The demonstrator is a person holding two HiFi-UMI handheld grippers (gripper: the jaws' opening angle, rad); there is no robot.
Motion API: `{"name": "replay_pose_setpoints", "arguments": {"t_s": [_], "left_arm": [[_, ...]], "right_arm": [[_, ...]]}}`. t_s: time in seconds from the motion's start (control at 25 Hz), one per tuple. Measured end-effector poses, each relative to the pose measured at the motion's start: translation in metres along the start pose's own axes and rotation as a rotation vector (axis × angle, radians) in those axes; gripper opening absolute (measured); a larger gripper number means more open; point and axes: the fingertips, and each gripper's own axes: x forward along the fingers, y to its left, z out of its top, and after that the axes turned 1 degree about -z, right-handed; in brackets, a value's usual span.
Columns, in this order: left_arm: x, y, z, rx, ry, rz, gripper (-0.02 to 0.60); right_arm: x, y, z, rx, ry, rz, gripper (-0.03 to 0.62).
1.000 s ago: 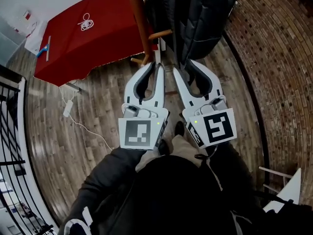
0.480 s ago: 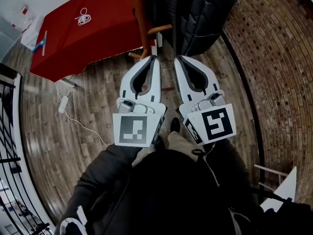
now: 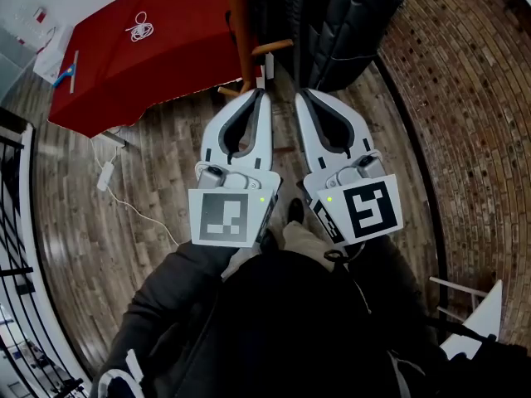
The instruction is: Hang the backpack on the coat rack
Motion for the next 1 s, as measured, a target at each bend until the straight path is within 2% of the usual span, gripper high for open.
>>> {"name": "replay_pose_setpoints", "arguments": {"t_s": [1.0], "left_arm": [[-0.009,-0.014,0.007,-0.006,-0.018,-0.019,0.009]], "right_arm": [[-0.015,0.006,0.019,-0.035,-0.033,-0.012,0.005]]}}
